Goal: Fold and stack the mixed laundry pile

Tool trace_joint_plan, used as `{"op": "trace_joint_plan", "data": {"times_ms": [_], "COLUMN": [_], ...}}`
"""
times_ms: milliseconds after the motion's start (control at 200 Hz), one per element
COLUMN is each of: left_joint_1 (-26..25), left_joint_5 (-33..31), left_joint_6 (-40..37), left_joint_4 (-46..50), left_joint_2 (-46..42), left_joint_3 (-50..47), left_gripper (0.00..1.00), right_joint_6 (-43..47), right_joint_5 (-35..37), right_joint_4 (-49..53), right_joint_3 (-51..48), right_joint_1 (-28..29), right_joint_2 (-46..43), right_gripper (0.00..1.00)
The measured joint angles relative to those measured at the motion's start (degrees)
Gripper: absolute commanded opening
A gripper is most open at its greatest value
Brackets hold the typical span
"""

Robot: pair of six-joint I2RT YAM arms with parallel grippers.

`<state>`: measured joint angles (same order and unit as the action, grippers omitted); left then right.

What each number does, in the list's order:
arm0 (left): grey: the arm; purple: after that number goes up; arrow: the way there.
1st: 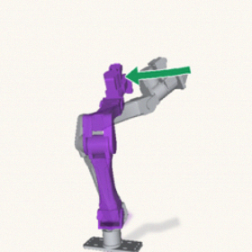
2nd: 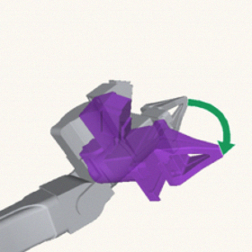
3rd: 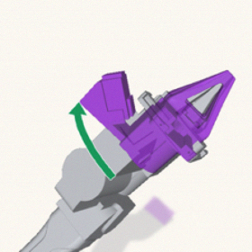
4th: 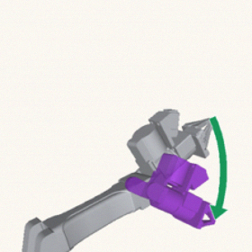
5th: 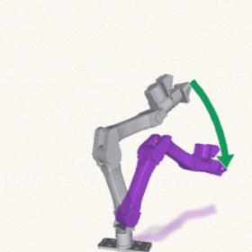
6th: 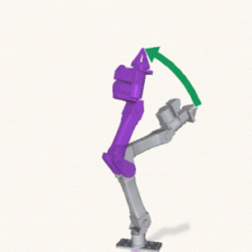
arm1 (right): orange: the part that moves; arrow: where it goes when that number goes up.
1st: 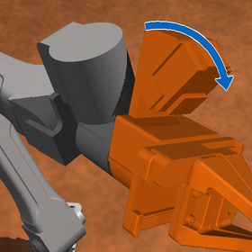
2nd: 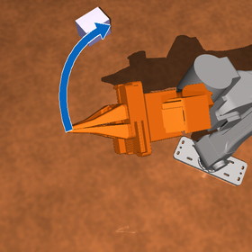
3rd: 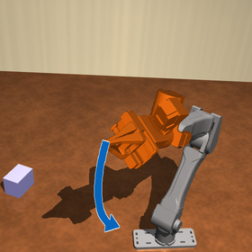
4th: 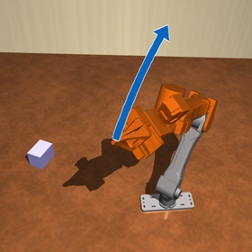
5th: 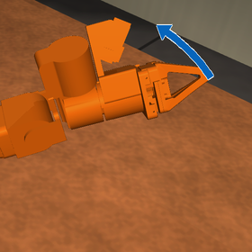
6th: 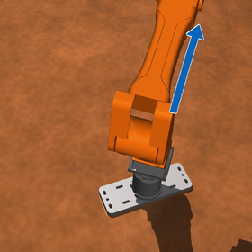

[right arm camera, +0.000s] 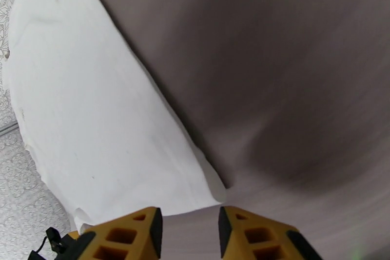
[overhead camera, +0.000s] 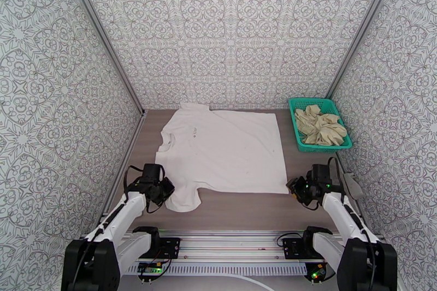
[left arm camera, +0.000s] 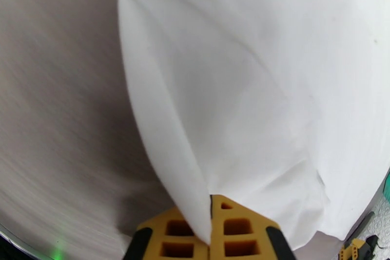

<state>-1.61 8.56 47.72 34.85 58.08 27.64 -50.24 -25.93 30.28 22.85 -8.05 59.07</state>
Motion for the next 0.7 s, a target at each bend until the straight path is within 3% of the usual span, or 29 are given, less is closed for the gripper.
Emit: {"op": "trace_joint_plan", "data": {"times_ms": [350, 700], "left_joint_1": [1.6, 2.4], "left_joint_5": [1.3, 1.2], "left_joint_6": [-2.8, -3.0], "left_joint_4": [7.4, 12.5], "left_joint_2": [-8.1, -9.3], "left_joint_3": [3.7, 7.7], "left_gripper": [0.0, 0.0], "right_joint_6": [-10.7, -11.9], "right_joint_5": [-0.4, -0.5], "right_joint_4": [-8.0, -15.2], "right_joint_3": [-2.4, -1.5], "right_joint_1": [0.0, 0.0], "right_joint_2": [2.5, 10.0], "right_gripper": [0.36, 0.17]}}
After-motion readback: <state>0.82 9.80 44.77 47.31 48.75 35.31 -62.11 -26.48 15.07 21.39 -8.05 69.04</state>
